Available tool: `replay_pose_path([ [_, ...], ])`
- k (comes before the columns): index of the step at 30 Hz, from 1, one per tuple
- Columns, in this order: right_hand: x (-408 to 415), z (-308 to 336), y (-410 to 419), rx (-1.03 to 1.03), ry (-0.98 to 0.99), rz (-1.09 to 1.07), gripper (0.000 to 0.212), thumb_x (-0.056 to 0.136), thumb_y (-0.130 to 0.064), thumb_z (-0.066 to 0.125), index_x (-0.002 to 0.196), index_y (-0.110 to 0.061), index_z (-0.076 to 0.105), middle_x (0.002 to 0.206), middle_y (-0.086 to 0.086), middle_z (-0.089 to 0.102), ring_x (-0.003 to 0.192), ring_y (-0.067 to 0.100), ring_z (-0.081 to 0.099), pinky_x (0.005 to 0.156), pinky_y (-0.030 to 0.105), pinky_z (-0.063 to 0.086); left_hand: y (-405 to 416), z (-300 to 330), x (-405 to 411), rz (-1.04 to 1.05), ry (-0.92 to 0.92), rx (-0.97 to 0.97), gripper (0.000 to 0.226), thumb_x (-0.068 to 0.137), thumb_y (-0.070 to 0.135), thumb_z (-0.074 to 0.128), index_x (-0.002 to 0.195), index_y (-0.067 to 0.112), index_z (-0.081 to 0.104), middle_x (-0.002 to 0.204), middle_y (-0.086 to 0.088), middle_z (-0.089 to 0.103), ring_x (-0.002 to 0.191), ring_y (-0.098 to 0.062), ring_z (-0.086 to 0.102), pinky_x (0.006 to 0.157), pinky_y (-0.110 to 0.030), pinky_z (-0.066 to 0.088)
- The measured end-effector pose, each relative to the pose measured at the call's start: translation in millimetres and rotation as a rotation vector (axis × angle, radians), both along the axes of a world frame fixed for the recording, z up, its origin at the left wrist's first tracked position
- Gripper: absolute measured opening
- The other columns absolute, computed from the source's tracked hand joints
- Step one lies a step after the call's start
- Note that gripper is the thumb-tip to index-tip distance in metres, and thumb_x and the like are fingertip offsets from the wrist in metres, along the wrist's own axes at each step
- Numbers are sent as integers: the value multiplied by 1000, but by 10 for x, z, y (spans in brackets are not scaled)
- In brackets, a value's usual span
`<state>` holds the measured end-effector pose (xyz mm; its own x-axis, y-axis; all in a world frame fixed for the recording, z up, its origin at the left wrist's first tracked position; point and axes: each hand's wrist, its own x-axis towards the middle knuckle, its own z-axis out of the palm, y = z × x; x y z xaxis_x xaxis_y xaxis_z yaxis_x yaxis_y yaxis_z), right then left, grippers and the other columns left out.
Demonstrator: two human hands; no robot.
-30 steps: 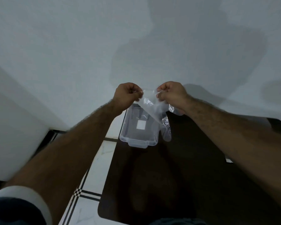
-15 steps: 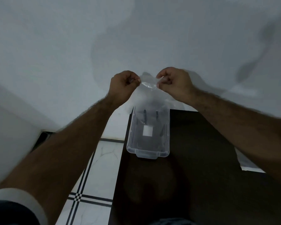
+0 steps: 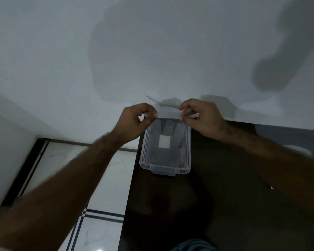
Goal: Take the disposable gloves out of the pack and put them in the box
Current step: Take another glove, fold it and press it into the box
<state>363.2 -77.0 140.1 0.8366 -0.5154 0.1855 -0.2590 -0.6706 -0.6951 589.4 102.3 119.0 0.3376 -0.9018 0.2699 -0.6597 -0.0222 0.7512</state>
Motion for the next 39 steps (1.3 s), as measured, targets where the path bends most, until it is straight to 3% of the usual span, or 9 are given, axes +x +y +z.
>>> replay_pose_path([
  [2, -39, -126, 16, -17, 48, 15, 26, 92, -13, 81, 118, -14, 75, 100, -4, 81, 96, 5, 76, 80, 8, 53, 55, -99, 11, -35, -52, 50, 6, 101, 17, 76, 105, 16, 80, 103, 6, 80, 96, -12, 73, 87, -17, 52],
  [6, -110, -336, 104, -60, 145, 57, 23, 94, -13, 77, 117, -16, 75, 101, -3, 81, 91, 6, 74, 83, 27, 58, 96, -299, -4, -82, -161, 122, 10, 101, 21, 75, 106, 15, 81, 103, 4, 81, 90, -23, 72, 85, -42, 59],
  [10, -133, -553, 162, -193, 274, 102, 19, 97, -16, 71, 116, -16, 76, 107, -1, 81, 94, 16, 72, 112, 36, 37, 109, -478, -50, -121, -237, 125, 11, 100, 21, 75, 106, 16, 81, 104, 2, 82, 91, -22, 73, 85, -37, 57],
  [13, -172, -715, 196, -243, 327, 148, 18, 101, -18, 65, 115, -19, 75, 110, -2, 80, 98, 17, 71, 115, 30, 26, 114, -589, -72, -150, -270, 141, 9, 99, 20, 76, 105, 16, 82, 107, 3, 83, 92, -19, 74, 86, -34, 54],
  [19, -271, -898, 338, -398, 316, 278, 25, 98, -26, 56, 104, -12, 76, 91, 9, 79, 87, 27, 76, 107, 50, 51, 167, -786, -153, -183, -373, 248, 11, 96, 27, 73, 102, 24, 81, 102, 7, 82, 95, -21, 73, 91, -44, 52],
  [22, -271, -969, 364, -473, 381, 301, 12, 96, -17, 70, 104, -11, 75, 88, 13, 79, 85, 32, 77, 112, 58, 46, 194, -888, -198, -198, -426, 324, 16, 95, 31, 67, 102, 26, 80, 102, 7, 80, 103, -22, 71, 101, -47, 42],
  [29, -172, -966, 474, -470, 718, 383, 29, 104, -24, 62, 132, -20, 66, 127, 10, 74, 128, 29, 66, 129, 56, 20, 202, -1003, -242, -268, -606, 394, 11, 97, 27, 69, 100, 25, 80, 100, 4, 80, 112, -22, 70, 112, -51, 21],
  [34, -89, -979, 568, -502, 852, 456, 35, 102, -25, 65, 137, -24, 62, 135, 7, 71, 135, 27, 61, 131, 59, 12, 203, -968, -267, -310, -681, 477, 16, 103, 28, 66, 113, 26, 78, 114, 0, 79, 122, -21, 67, 114, -50, 13],
  [39, -16, -965, 585, -491, 981, 546, 37, 104, -34, 62, 138, -22, 61, 141, 9, 67, 139, 31, 58, 129, 56, 23, 176, -931, -294, -375, -723, 527, 18, 105, 35, 62, 114, 30, 77, 117, 2, 78, 125, -18, 66, 111, -48, 9],
])
